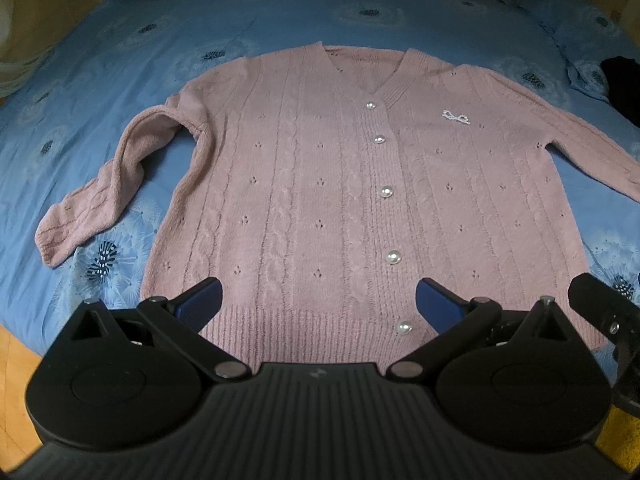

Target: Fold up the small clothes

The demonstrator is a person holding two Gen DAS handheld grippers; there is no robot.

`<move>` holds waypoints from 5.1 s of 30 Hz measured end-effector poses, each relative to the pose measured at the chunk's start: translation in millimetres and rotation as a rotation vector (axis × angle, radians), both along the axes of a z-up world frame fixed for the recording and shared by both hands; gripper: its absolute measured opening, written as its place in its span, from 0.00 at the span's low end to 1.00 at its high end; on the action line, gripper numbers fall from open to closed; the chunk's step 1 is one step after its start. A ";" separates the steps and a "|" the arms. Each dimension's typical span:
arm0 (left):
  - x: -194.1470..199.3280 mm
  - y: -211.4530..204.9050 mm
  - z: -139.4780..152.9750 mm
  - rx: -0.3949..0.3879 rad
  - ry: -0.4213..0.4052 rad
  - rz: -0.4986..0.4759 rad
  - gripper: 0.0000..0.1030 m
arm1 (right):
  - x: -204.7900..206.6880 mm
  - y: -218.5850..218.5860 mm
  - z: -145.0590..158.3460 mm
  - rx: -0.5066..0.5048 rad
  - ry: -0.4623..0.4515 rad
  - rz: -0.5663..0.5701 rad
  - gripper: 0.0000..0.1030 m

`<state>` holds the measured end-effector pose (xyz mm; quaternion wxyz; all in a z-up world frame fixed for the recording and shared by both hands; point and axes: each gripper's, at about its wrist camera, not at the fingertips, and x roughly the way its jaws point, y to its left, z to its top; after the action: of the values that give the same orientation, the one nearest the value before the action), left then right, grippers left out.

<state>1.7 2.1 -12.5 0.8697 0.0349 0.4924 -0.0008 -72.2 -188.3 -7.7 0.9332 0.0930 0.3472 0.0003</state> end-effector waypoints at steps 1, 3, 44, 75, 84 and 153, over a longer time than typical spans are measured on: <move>0.1 -0.3 -0.2 0.000 0.001 -0.001 1.00 | 0.6 0.4 -0.3 0.000 0.001 0.001 1.00; 0.6 -1.1 0.0 0.002 0.003 -0.002 1.00 | 0.5 0.4 -1.0 -0.002 0.002 0.002 1.00; 89.8 -33.9 -14.7 0.087 0.054 0.007 1.00 | 46.7 -168.4 -39.4 0.069 0.030 -0.375 1.00; 147.9 -92.3 -93.1 0.066 0.090 -0.049 1.00 | 110.8 -305.7 -116.1 0.324 -0.131 -0.797 1.00; 146.1 -85.2 -106.1 0.002 0.098 -0.017 1.00 | 102.2 -316.6 -115.1 0.409 -0.217 -0.825 1.00; 299.8 78.6 -1.3 0.013 0.166 0.152 1.00 | 300.4 49.0 -30.4 0.440 0.260 0.183 0.69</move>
<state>301.5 80.8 -13.7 0.8233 0.0032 0.5638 0.0654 228.3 -139.3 -38.1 0.8340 0.2612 0.4628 0.1481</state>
